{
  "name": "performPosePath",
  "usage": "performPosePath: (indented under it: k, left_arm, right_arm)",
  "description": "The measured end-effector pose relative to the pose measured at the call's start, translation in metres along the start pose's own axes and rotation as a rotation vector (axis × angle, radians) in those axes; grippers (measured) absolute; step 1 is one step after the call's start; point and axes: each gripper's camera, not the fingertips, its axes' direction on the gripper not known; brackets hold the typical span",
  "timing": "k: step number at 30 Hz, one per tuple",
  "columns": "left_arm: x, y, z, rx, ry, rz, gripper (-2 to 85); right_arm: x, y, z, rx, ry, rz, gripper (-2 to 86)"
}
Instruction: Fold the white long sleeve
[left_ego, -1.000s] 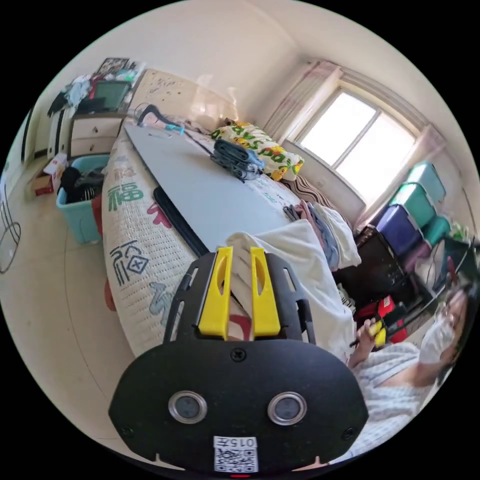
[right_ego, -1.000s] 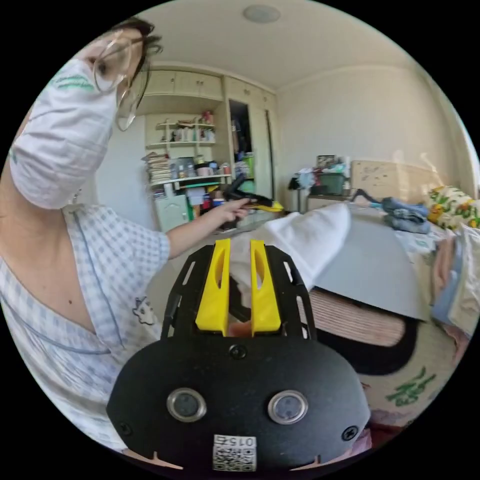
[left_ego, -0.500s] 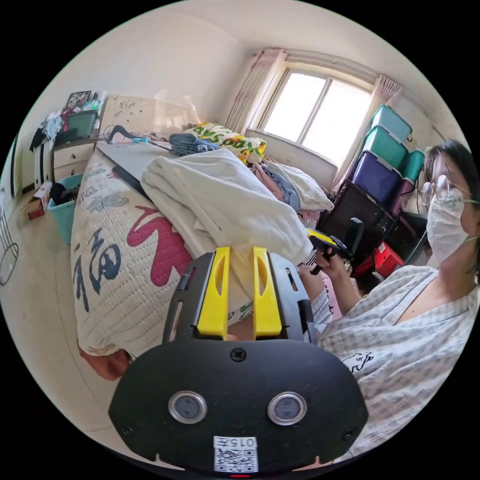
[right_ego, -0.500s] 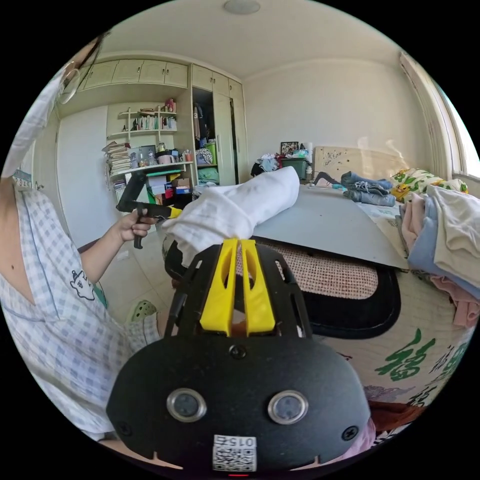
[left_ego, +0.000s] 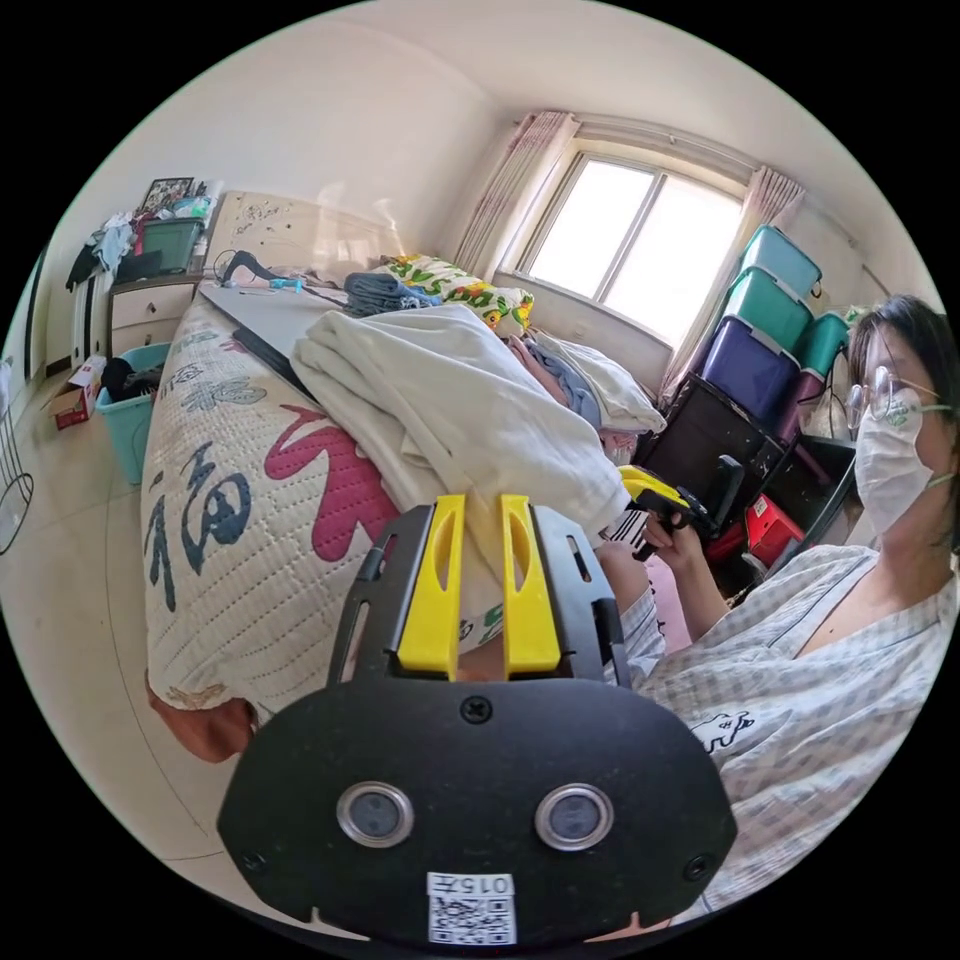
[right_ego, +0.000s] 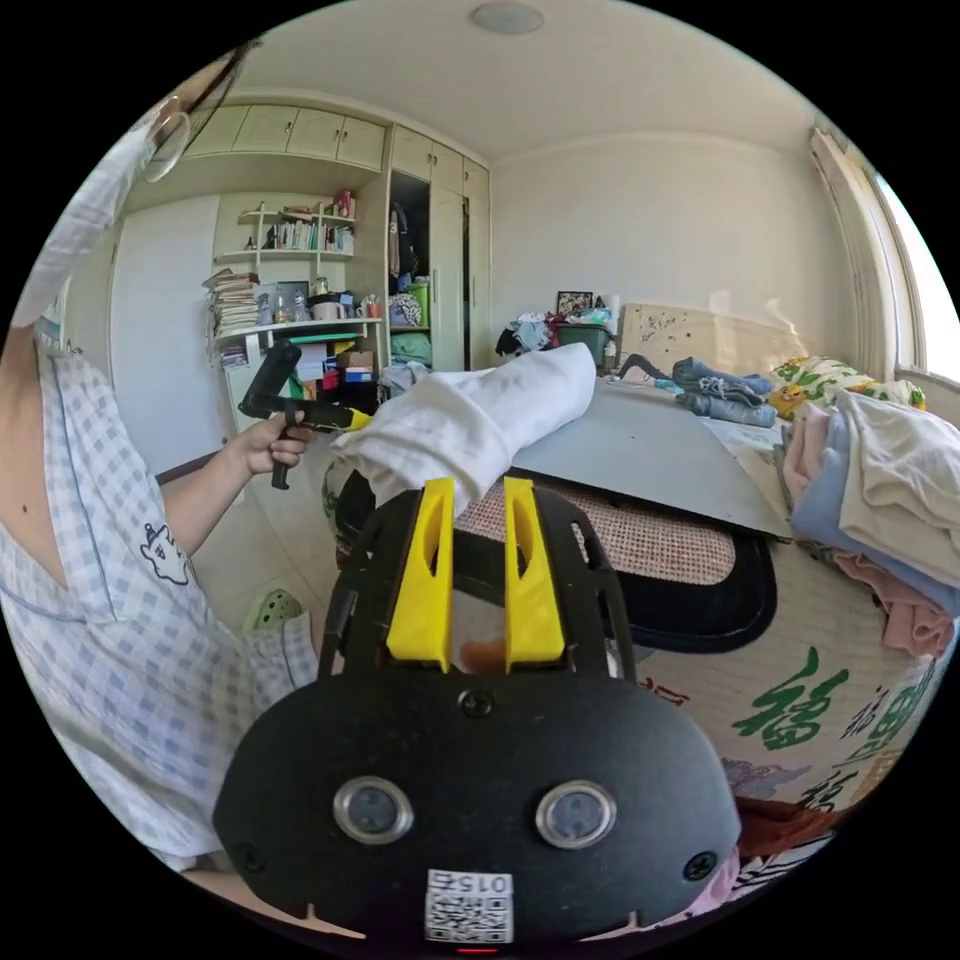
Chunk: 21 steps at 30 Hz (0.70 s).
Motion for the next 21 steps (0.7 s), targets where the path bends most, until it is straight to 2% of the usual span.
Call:
performPosePath:
  k: [2,5,7,13,15,17,21]
  left_arm:
    - [0.001,0.003,0.001,0.006,0.009,-0.011,6.1]
    - [0.006,0.006,0.001,0.006,0.004,-0.012,6.0]
    - [0.010,0.007,0.000,0.002,-0.009,-0.008,5.7]
    - [0.014,0.018,-0.008,-0.005,-0.063,-0.003,2.3]
    - [0.007,0.026,-0.011,-0.013,-0.162,-0.044,0.1]
    - [0.005,0.032,-0.011,-0.001,-0.108,-0.025,-0.3]
    - [-0.001,0.034,-0.016,0.032,-0.076,-0.053,0.3]
  right_arm:
    - [0.000,-0.001,0.019,-0.008,0.028,-0.024,6.3]
    - [0.006,0.003,0.033,-0.010,0.092,-0.006,0.6]
    - [0.010,0.009,0.030,0.004,0.067,0.015,-0.4]
    - [-0.019,0.036,0.014,-0.064,0.064,0.008,-1.0]
    - [-0.033,0.045,0.022,-0.099,0.121,-0.014,-0.9]
    - [-0.038,0.059,0.037,-0.112,0.155,-0.019,-0.8]
    - [-0.021,0.075,0.050,-0.116,0.090,0.034,0.5]
